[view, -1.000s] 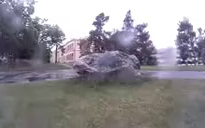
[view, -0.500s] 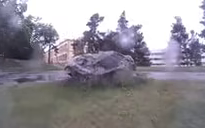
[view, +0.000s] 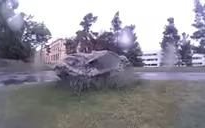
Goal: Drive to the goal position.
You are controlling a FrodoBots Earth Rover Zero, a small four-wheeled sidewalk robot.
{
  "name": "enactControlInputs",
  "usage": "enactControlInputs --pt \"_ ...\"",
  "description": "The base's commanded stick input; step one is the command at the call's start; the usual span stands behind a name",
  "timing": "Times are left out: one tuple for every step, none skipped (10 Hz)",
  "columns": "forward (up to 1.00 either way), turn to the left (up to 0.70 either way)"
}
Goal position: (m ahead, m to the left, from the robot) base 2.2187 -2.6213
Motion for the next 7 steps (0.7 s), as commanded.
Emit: enactControlInputs --pt "0.45 -0.27" --pt "0.45 -0.27" --pt "0.45 -0.27" --pt "0.45 -0.27" --pt "0.45 -0.27" --pt "0.45 -0.27" --pt "0.45 -0.27"
